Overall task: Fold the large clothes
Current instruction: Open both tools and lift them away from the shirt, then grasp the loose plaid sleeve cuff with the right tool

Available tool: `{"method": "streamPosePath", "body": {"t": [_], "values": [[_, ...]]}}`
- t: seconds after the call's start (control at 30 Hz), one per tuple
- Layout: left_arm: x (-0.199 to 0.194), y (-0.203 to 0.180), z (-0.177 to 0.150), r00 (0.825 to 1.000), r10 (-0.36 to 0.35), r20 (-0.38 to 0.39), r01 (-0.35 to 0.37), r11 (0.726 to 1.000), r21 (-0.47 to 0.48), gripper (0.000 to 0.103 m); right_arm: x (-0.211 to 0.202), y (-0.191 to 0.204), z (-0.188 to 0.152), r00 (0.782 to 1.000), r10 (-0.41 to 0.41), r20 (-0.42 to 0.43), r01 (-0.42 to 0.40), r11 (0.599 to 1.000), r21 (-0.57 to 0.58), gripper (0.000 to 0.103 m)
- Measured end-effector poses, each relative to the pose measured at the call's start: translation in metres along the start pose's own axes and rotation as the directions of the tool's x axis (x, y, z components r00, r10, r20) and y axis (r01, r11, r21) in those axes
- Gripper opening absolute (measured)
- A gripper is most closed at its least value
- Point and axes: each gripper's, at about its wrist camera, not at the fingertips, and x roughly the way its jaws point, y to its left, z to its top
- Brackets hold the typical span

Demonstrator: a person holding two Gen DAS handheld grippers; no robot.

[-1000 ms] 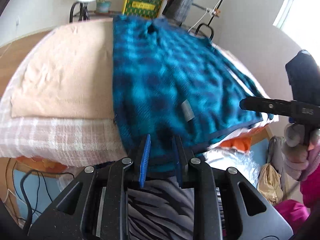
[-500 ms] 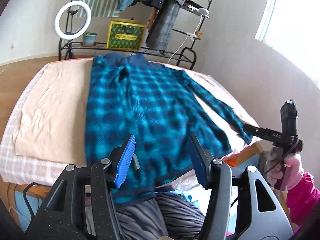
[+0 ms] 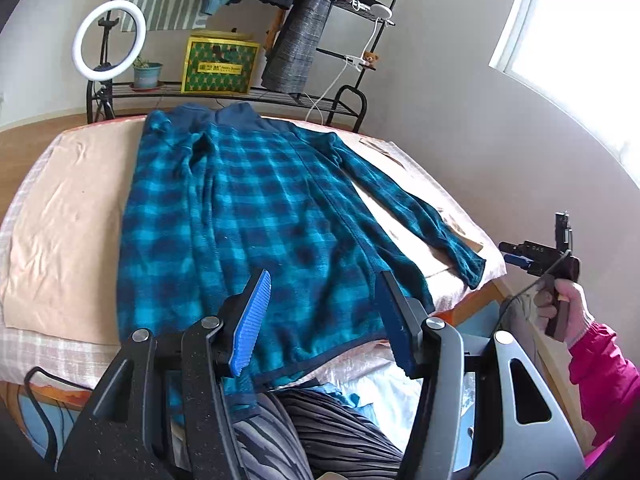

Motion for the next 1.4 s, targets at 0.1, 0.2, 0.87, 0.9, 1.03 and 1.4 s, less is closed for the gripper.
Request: {"method": "streamPosePath", "body": {"t": [0.1,0.2,0.87,0.9,1.03,1.4], "values": [[0.006,-0.004,-0.002,1.0,-0.004,-0.021,0.004,1.0,0.013,0.056,0.012,-0.031,0.008,0.998,-0.057,-0.018,0.058,0.996,0.063,0.057],[0.012,-0.007,-0.004,0.999,-0.004,-0.041,0.005,1.0,0.025,0.056,0.027,-0.054,0.01,0.999,-0.033,-0.037,0.038,0.989,0.144,0.057],[0.047,0.002,-0.003,0.996,-0.012,-0.088,0.011,1.0,-0.02,0.056,0.02,-0.021,0.019,0.999,0.028,0.025,-0.031,0.992,0.121,0.002],[0.048,0.001,-0.003,0.996,-0.014,-0.088,0.012,1.0,-0.019,0.056,0.012,-0.012,0.021,0.998,0.046,0.043,-0.05,0.993,0.108,0.002],[0.049,-0.001,-0.003,0.996,-0.026,-0.081,0.024,1.0,-0.018,0.056,-0.016,0.033,0.026,0.988,0.121,0.099,-0.124,0.992,0.03,0.001],[0.048,0.007,-0.004,0.996,-0.043,-0.075,0.039,0.997,-0.061,0.056,-0.043,0.18,0.007,0.934,0.354,0.05,-0.33,0.905,-0.267,0.001]]}}
